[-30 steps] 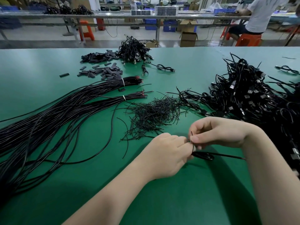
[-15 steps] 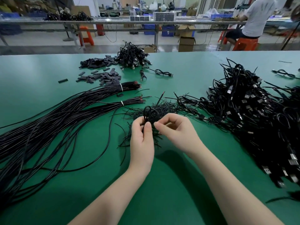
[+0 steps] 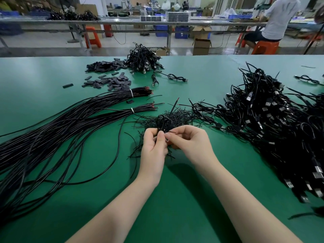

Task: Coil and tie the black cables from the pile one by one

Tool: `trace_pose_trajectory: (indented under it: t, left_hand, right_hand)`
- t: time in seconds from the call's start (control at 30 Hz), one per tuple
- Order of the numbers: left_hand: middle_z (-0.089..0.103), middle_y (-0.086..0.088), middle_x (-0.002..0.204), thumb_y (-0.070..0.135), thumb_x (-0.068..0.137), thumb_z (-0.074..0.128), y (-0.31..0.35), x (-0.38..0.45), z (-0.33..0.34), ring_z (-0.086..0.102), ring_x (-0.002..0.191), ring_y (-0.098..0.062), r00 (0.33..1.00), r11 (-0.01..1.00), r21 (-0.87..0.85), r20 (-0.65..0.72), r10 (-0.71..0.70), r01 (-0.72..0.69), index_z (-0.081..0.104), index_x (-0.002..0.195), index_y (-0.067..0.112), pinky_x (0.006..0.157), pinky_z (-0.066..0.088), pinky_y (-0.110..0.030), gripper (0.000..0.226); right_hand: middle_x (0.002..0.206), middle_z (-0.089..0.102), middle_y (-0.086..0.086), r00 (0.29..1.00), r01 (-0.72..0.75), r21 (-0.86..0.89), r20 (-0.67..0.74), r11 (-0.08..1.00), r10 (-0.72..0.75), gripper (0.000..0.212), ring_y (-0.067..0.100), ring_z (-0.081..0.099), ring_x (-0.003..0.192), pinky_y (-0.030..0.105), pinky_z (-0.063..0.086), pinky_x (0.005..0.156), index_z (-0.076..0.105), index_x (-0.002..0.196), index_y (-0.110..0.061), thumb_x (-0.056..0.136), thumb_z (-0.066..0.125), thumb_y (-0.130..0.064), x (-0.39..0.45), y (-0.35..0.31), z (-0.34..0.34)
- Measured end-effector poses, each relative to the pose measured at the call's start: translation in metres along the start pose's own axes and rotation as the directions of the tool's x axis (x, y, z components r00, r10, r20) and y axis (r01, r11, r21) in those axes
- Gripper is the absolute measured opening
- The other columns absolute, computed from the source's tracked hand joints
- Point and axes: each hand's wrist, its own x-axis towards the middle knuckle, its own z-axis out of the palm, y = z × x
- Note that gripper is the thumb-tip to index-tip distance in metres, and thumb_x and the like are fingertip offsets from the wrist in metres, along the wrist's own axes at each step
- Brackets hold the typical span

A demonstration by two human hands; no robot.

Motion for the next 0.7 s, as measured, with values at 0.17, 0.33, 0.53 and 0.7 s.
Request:
trace_pose_trajectory:
  t: [0.17,0.33,0.53,0.7]
  left_hand:
    - [0.042,0.018,0.049,0.018,0.105,0.037,0.0011,-0.0002,-0.0006,0.030,0.046,-0.001,1.000,0.999,-0.035,0.007,-0.016,0.016,0.042,0.089,0.017,0.046,0.030,-0.013,0.017]
    - [0.045,0.018,0.053,0.019,0.106,0.036,-0.0002,0.0014,-0.0022,0.033,0.048,-0.002,1.000,0.999,-0.048,0.025,-0.019,0.020,0.042,0.087,0.019,0.047,0.031,-0.013,0.019]
    - [0.041,0.016,0.062,0.029,0.107,0.031,-0.0018,0.0011,0.0019,0.040,0.055,0.000,0.999,0.996,-0.071,-0.013,-0.051,0.050,0.046,0.064,0.039,0.052,0.036,-0.011,0.046]
    - [0.042,0.008,0.062,0.024,0.105,0.040,0.0025,0.0051,-0.0043,0.034,0.053,-0.008,0.984,0.952,-0.249,0.072,-0.163,0.176,0.045,0.079,0.019,0.056,0.031,-0.021,0.027]
  right_hand:
    - [0.069,0.073,-0.002,1.000,-0.018,-0.113,-0.001,0.993,0.018,0.011,0.006,0.066,0.064,0.026,0.058,0.070,0.071,0.078,-0.022,0.077,0.080,-0.016,0.0021,0.0013,0.0001]
    - [0.067,0.071,-0.014,0.998,0.055,-0.244,-0.022,0.968,-0.062,0.013,-0.004,0.062,0.061,0.011,0.048,0.062,0.069,0.074,-0.027,0.077,0.081,-0.022,0.0027,-0.0009,0.0015]
    - [0.067,0.070,-0.011,0.992,0.103,-0.297,-0.033,0.949,-0.118,0.014,-0.001,0.061,0.060,0.012,0.046,0.060,0.069,0.069,-0.026,0.077,0.079,-0.020,0.0034,-0.0035,-0.0019]
    - [0.062,0.066,-0.008,0.995,0.073,-0.223,-0.056,0.972,-0.088,0.019,0.005,0.057,0.058,0.021,0.048,0.062,0.066,0.066,-0.024,0.078,0.078,-0.016,0.0016,-0.0010,-0.0023]
